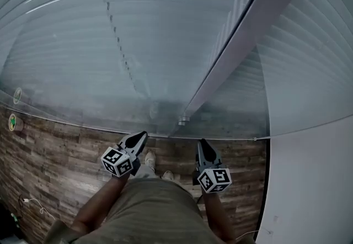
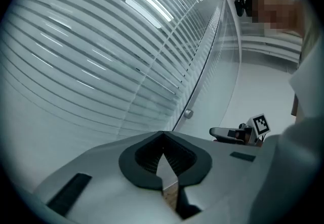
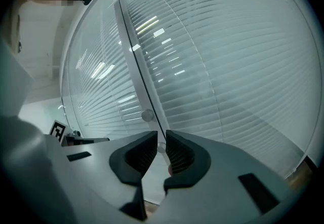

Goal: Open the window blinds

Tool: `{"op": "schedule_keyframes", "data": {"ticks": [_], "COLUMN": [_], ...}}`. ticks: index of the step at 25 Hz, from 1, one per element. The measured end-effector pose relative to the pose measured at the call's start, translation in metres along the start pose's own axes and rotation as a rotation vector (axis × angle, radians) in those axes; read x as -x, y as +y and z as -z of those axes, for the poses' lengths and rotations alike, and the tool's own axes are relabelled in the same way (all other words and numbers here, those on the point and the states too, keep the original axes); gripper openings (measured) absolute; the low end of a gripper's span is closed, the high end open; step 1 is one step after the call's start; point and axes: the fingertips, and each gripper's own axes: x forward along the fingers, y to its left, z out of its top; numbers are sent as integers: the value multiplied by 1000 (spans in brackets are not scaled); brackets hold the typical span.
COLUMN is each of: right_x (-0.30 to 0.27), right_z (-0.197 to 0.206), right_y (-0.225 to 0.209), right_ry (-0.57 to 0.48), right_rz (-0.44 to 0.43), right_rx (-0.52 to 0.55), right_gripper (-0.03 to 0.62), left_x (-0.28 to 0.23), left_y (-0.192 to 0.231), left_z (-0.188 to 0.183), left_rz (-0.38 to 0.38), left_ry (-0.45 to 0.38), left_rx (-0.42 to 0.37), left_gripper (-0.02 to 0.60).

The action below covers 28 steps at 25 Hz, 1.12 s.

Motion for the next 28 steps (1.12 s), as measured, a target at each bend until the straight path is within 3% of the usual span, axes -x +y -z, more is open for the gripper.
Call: {"op": "schedule_keyframes", "data": {"ticks": [9, 16, 19, 28], "right_x": [-39, -53, -69, -110], "right_z": [14, 44, 51, 62], "right_y": [-4, -2, -2, 10], "right_ry": [36, 97, 115, 178], "right_rz": [42, 35, 37, 92], "right_rx": [-27, -58, -102, -123], "right_gripper": [40, 71, 132, 137], "left_x": [-26, -34, -37, -38], "left_y": [20, 5, 9, 43], "left_z": [-7, 5, 5, -8], "left_rz": [133, 254, 280, 295], "left_ry": [40, 88, 95, 130], "left_rx": [7, -53, -53, -74], "left_gripper": [14, 15, 15, 15]}}
